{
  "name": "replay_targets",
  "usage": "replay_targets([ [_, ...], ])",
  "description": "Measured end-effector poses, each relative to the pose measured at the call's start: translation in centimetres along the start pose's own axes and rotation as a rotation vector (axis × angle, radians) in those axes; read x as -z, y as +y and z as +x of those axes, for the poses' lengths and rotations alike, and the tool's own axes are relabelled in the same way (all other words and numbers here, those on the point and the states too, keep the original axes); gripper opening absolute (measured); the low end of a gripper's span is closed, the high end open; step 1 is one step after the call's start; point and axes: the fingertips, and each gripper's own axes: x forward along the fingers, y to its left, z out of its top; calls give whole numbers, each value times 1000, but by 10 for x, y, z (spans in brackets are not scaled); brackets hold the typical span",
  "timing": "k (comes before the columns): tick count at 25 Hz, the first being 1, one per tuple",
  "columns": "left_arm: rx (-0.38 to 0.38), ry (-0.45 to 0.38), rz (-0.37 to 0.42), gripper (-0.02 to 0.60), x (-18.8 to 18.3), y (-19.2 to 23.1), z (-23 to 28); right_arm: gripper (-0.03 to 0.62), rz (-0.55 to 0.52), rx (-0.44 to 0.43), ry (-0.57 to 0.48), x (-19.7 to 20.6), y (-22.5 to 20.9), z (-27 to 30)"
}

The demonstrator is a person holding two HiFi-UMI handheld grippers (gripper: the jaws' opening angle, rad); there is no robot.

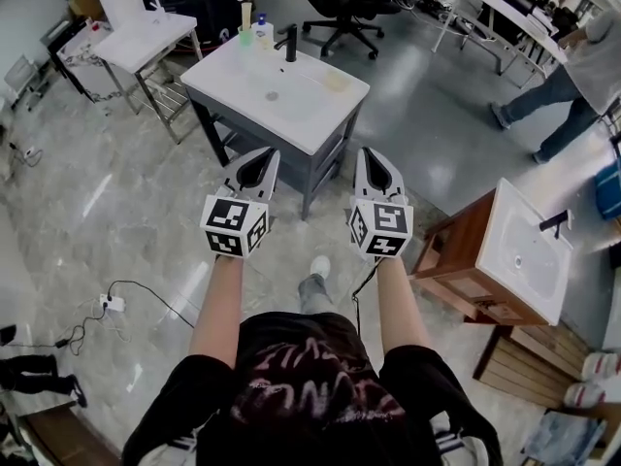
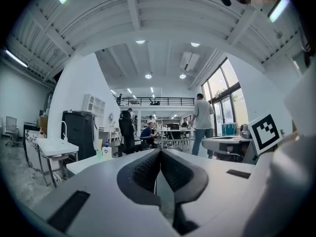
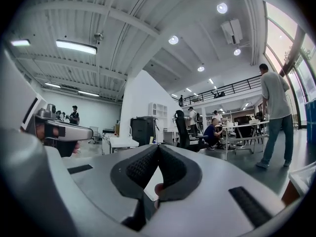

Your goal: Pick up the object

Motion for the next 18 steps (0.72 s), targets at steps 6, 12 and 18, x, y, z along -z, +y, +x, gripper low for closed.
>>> replay_targets([
  [6,-2,36,-7,15,8,30,74,15,14,-1,20,11,-35,73],
  [12,4,52,-5,15,5,54,158,15,28,4,17,8,-82,149],
  [18,14,70,-3,15,3,59,234,15,53,12,32,15,-133,203],
])
